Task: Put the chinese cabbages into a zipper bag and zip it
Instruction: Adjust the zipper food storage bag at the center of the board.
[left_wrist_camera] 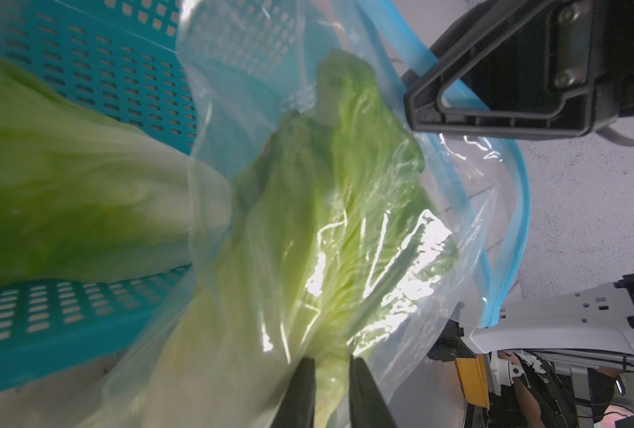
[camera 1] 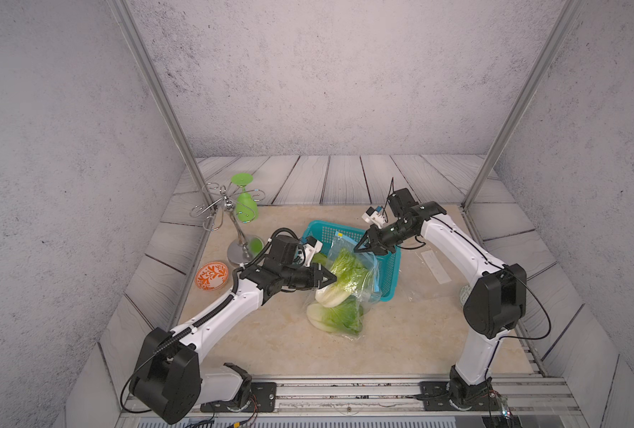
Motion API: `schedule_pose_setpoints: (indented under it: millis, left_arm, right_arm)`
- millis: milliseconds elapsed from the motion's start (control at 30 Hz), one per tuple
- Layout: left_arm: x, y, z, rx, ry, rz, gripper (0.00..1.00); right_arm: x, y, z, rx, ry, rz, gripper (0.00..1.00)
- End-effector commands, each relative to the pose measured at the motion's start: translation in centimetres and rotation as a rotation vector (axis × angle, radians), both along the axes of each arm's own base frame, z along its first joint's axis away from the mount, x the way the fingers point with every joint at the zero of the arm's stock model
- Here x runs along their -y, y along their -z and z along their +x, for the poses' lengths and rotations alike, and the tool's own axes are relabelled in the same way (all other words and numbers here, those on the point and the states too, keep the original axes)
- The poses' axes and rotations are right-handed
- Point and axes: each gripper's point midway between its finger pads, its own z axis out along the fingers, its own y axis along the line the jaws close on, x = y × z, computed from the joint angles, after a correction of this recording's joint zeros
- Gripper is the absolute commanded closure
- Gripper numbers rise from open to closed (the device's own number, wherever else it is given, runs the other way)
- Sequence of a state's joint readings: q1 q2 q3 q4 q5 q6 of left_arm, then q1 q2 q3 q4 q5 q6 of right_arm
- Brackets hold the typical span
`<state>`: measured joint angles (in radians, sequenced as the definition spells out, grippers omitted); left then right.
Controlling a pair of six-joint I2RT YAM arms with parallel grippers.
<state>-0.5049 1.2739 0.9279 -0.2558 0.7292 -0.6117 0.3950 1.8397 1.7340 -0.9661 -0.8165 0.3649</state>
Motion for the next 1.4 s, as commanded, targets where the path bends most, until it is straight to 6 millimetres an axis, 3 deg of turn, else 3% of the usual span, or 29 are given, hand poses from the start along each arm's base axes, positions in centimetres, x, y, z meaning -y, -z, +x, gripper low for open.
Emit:
schedule_pose_setpoints:
  millis: [0, 100, 233, 400, 567, 733, 933, 1200, 1367]
  left_arm:
    - [-1.7, -4.2, -0.3, 0.102, -0.021, -0.027, 0.73]
    - [-3.2, -6.5, -0.9, 0.157, -0.032, -0.033, 0.67]
    - [-4.9, -8.0, -1.0, 0.203, -0.056, -0.012, 0.66]
    - [-6.5, -9.5, 0.3, 0.281, -0.099, -0.013, 0.64]
    - [-4.7, -11.3, -0.7, 0.381, 0.050, -0.125, 0.60]
    - [-3.4, -12.8, -2.2, 0.456, 0.186, -0.217, 0.54]
    - [-1.9, -12.1, -4.2, 0.600, 0.279, -0.200, 0.49]
    - [-1.0, -11.8, -1.7, 0.791, 0.222, -0.132, 0.53]
    - [0.6, -11.6, -2.1, 0.854, 0.286, -0.178, 0.58]
  right_arm:
    - [0.1, -2.5, -1.3, 0.080, -0.027, 0.021, 0.89]
    - [0.4, -3.1, -2.6, 0.144, -0.062, -0.034, 1.00]
    - [0.4, -4.7, -4.8, 0.307, -0.143, -0.118, 1.00]
    - [0.4, -8.5, -7.3, 0.576, -0.259, -0.126, 1.00]
    - [1.1, -9.6, -8.9, 0.785, -0.365, -0.161, 1.00]
    - [1.2, -9.4, -9.1, 0.816, -0.419, -0.172, 1.00]
    - [1.0, -9.5, -9.4, 0.817, -0.441, -0.160, 1.00]
    - [0.8, -9.3, -9.9, 0.805, -0.455, -0.138, 1.00]
    - [0.8, -9.1, -9.8, 0.799, -0.456, -0.138, 1.00]
